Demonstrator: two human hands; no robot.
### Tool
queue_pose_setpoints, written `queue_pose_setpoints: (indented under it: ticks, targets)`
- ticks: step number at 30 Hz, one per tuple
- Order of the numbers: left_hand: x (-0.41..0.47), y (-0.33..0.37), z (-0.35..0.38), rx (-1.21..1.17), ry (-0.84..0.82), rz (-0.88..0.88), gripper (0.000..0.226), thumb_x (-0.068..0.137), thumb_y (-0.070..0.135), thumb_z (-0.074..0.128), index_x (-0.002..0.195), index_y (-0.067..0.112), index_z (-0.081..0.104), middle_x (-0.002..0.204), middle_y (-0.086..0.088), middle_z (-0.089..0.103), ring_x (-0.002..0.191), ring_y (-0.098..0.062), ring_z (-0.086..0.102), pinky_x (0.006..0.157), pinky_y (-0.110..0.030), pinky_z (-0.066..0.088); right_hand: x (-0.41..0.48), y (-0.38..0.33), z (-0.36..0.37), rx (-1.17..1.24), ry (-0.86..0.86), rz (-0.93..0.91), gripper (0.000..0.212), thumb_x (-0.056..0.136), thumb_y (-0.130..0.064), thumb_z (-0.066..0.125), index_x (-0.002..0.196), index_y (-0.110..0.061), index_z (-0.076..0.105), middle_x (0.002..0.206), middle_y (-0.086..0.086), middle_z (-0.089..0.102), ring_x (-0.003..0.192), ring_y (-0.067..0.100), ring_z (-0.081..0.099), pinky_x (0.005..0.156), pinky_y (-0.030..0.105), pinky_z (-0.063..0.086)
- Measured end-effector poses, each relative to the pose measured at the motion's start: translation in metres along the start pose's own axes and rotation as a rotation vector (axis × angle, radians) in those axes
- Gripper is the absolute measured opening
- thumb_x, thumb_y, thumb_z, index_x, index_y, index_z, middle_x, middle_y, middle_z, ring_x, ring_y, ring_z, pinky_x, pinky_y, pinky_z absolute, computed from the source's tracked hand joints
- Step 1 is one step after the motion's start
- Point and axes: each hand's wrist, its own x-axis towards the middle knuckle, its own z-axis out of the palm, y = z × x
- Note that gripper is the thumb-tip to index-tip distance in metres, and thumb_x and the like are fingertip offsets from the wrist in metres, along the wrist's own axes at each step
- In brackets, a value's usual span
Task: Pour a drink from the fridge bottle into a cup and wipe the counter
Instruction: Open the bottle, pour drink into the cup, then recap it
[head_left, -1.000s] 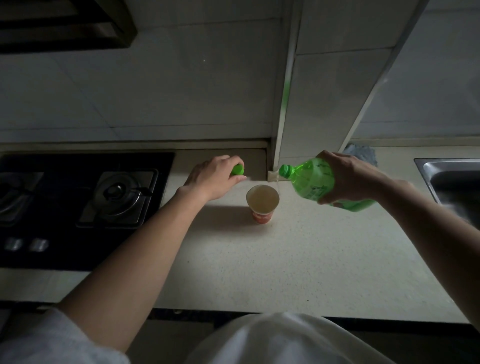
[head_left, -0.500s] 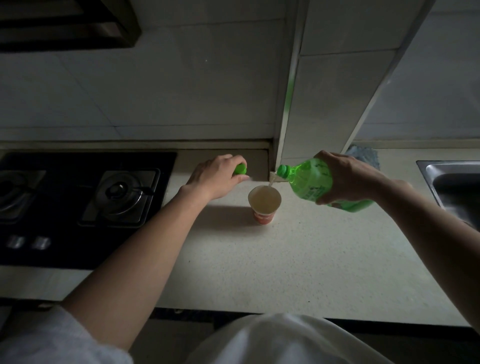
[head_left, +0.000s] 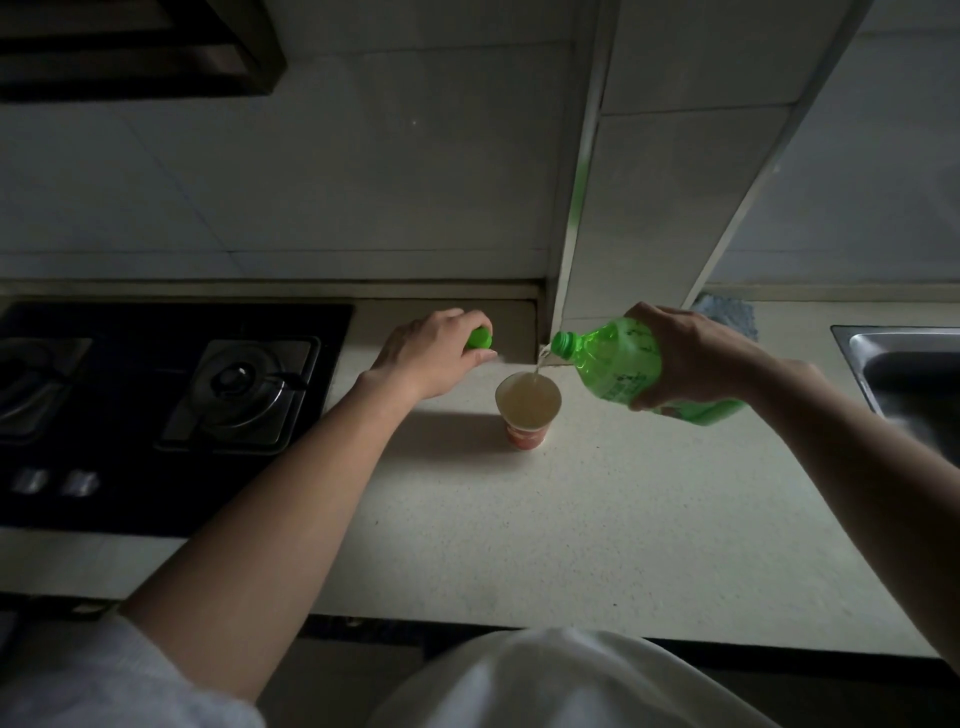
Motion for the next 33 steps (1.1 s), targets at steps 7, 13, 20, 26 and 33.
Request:
queue_pose_setpoints:
  ticks: [7,13,20,26,33]
  targets:
    - [-0.0005,0.0011,-0.0008,0.008,-0.005,0.003,0.029,0.092,0.047,0.059,0.112,0.027,0.057,0.109,0.003,0.061,0.089,-0.02,0.057,0.071,-0.032,0.046,-0.0019,-0.0003,-0.0008,0.005,-0.011,0.002,0.095,0.057,-0.04,0.091,0.136,-0.023,0.041,0.123,0.005,0.061,0.101,0.026,0.06,0.08,0.043,0.054]
    - [0.0,0.0018,0.0005,-0.001,-0.006,0.012,0.028,0.091,0.047,0.06,0.11,0.028,0.058,0.108,0.003,0.062,0.089,-0.02,0.058,0.075,-0.035,0.05,-0.0042,0.0001,-0.0014,-0.009,-0.007,0.004,0.096,0.057,-0.04,0.091,0.137,-0.021,0.041,0.124,0.006,0.061,0.102,0.026,0.06,0.08,0.041,0.053]
    - [-0.0006,0.0035,0.0,0.001,-0.017,0.009,0.029,0.091,0.048,0.06,0.111,0.028,0.057,0.108,0.004,0.062,0.089,-0.02,0.058,0.076,-0.037,0.052,-0.0056,0.0021,-0.0025,-0.006,-0.003,0.008,0.096,0.056,-0.042,0.091,0.136,-0.023,0.041,0.123,0.005,0.062,0.099,0.025,0.06,0.077,0.04,0.054]
    - [-0.0018,0.0053,-0.0017,0.012,-0.021,0.014,0.028,0.091,0.048,0.06,0.11,0.028,0.057,0.108,0.004,0.061,0.089,-0.02,0.058,0.075,-0.036,0.052,-0.0062,0.002,-0.0034,-0.009,0.001,0.006,0.096,0.057,-0.04,0.091,0.137,-0.021,0.041,0.123,0.006,0.062,0.1,0.026,0.061,0.079,0.042,0.054]
    - [-0.0013,0.0061,-0.0011,0.007,-0.038,0.01,0.029,0.09,0.049,0.06,0.109,0.028,0.057,0.107,0.003,0.061,0.088,-0.022,0.059,0.078,-0.041,0.054,-0.0088,0.0085,-0.0071,0.013,0.006,0.02,0.095,0.055,-0.037,0.092,0.134,-0.02,0.043,0.121,0.007,0.062,0.099,0.025,0.059,0.08,0.044,0.054]
